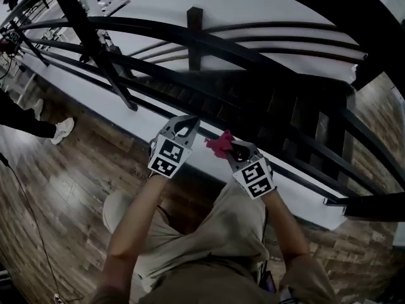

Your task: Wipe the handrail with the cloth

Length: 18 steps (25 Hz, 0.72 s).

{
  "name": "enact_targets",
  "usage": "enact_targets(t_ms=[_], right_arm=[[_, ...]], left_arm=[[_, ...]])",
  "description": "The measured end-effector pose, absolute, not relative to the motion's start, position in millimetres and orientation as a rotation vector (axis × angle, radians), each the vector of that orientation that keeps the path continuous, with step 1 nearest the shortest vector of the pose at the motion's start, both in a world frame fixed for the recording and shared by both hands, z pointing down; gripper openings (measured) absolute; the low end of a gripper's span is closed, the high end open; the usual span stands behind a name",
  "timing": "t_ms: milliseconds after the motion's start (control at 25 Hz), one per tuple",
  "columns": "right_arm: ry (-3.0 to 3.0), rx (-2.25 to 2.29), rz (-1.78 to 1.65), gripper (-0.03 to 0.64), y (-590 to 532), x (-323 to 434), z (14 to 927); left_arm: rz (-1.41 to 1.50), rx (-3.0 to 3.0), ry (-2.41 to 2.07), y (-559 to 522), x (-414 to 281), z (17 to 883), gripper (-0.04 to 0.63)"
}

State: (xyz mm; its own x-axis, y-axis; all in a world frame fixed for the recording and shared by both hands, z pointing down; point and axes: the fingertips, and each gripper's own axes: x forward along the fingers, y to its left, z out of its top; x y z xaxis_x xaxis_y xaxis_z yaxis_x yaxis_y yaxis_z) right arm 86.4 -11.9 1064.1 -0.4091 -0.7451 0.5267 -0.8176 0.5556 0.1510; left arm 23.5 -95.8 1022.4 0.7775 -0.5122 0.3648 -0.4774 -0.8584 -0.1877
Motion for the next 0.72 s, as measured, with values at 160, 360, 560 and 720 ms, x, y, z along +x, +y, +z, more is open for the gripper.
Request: enact_targets(t_ms=[160, 360, 560, 720], right_arm=[[-2.25, 1.166, 0.079, 0.06, -81, -12, 1090], [-2.238, 1.093, 0.093, 0.06, -160, -110, 1136], [-2.227, 1.149, 0.092, 0.06, -242, -181, 1183], [-2.198, 1.309, 0.095, 0.06, -302, -224, 1216]], left_arm=[[-0.593, -2.881, 1.176, -166, -87, 1035, 0.017], [-0.671, -2.871, 1.534, -234, -187, 1071, 0.017], [-0.725, -2.91, 1.653, -280, -244, 1112, 0.017], [-0.699, -2.968, 1.663, -304, -265, 1128, 0.017]])
